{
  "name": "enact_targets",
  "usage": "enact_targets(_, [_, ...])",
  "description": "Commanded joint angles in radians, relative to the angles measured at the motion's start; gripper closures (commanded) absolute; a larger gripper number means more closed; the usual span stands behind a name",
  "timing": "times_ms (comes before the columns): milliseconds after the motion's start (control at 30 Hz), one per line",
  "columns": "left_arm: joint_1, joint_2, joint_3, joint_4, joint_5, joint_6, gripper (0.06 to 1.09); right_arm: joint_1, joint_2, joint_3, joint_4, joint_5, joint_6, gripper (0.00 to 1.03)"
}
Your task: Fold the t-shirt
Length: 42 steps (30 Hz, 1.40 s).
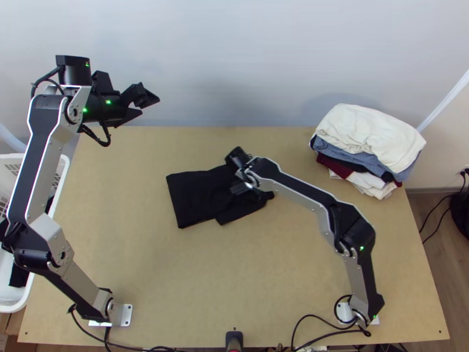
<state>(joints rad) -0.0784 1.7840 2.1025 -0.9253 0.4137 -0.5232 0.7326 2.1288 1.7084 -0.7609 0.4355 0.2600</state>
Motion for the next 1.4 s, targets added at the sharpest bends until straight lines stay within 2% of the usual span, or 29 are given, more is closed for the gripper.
enact_targets(0, [-0.004,-0.018,-0.009,0.009,-0.009,-0.001,0.1,-0.039,-0.079,-0.09,0.005,0.02,-0.008,0.04])
enact_targets(300, [-0.024,-0.006,-0.006,0.013,-0.026,0.0,0.1,-0.119,-0.205,-0.236,0.064,0.025,-0.001,0.04])
enact_targets(533, [-0.029,-0.003,-0.007,0.013,-0.029,0.002,0.1,-0.119,-0.208,-0.188,0.069,0.017,0.035,0.04])
enact_targets(633, [-0.027,-0.006,-0.007,0.011,-0.033,0.003,0.1,-0.116,-0.175,-0.113,0.069,-0.037,0.067,0.04])
enact_targets(833, [-0.004,-0.018,-0.007,-0.001,-0.039,0.014,0.1,-0.229,-0.098,0.026,0.054,-0.391,0.205,0.04])
enact_targets(900, [0.008,-0.021,-0.007,-0.007,-0.039,0.025,0.1,-0.279,-0.081,0.051,0.048,-0.549,0.226,0.04])
enact_targets(1067, [0.025,-0.024,-0.006,-0.014,-0.039,0.034,0.1,-0.406,-0.013,0.111,0.043,-0.854,0.234,0.04])
enact_targets(1267, [0.039,-0.023,0.004,-0.015,-0.047,0.043,0.1,-0.493,0.077,0.192,-0.009,-1.06,0.197,0.04])
enact_targets(1367, [0.04,-0.021,0.008,-0.024,-0.05,0.043,0.1,-0.496,0.097,0.197,-0.044,-1.106,0.134,0.04])
